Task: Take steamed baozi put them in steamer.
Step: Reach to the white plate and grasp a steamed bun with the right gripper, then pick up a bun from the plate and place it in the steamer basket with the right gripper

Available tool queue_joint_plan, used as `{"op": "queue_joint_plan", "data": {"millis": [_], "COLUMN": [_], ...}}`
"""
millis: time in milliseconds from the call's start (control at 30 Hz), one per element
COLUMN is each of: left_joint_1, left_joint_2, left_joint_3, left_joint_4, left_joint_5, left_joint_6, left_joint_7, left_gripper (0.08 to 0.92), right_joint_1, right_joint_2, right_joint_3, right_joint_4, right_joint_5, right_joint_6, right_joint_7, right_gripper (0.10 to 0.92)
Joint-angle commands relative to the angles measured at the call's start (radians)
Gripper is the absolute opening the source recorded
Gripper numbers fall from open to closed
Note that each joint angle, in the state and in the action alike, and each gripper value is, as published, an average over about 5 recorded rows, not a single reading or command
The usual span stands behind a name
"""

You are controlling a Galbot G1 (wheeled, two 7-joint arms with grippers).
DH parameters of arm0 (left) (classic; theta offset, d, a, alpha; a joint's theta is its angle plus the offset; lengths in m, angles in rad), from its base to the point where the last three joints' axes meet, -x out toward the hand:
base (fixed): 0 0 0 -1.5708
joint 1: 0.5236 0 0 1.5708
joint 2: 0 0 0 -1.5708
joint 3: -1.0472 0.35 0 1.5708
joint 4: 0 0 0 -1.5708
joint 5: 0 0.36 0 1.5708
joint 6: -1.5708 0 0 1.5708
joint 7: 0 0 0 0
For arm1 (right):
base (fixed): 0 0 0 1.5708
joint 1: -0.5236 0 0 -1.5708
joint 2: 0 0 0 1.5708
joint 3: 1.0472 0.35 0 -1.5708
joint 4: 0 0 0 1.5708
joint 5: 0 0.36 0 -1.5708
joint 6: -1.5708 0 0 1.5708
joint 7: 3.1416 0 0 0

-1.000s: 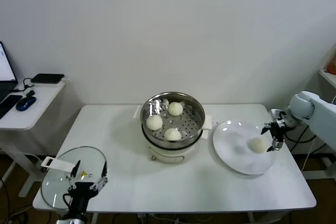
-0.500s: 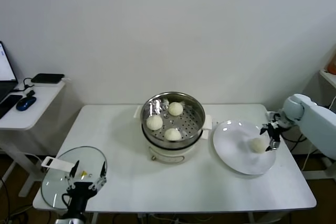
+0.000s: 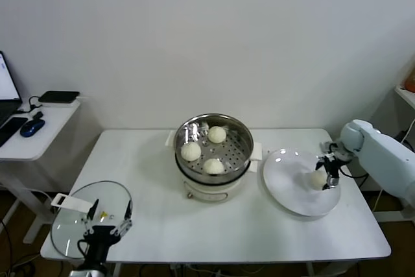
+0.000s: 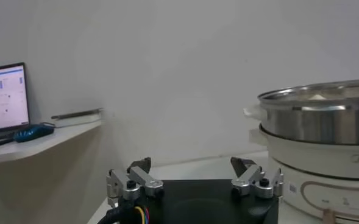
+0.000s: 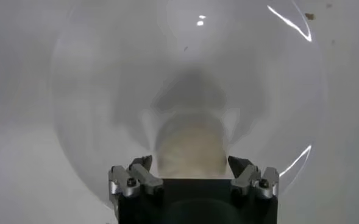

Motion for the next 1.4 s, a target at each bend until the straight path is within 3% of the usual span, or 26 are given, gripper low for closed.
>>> {"op": "queue_joint_plan", "data": {"millis": [33,367,867,1400], "left_joint_1": [-0.001,0.002,0.005,0.004], "left_joint_2": [0.002,0.001,-0.001,-0.002], "left_joint_3": [-0.002,-0.001,-0.001,0.001], "left_joint_4": [0.001,0.001,0.001,-0.012], "left_joint_5": [-0.001,0.0,0.001,0.0], "left_joint_6": [0.0,-0.001,-0.003,-0.006], "left_joint_7": [0.0,0.0,-0.001,-0.006], "left_gripper": [0.823,0.823,0.823,0.823], "right_joint_1": [-0.009,-0.008,0.009,0.383], "right_joint_2": [0.023,0.021,0.01,-0.045], "right_joint_3": [0.014,0.024,0.021,-0.339], "right_joint_4": [-0.033,-0.034,-0.017,0.185], "right_joint_5": [-0.02,-0.024,0.0,0.33], "right_joint_6": [0.004,0.001,-0.004,-0.11], "right_joint_7": [-0.004,-0.007,-0.006,-0.001], "right_gripper": [0.823,0.817,0.669,0.671]}}
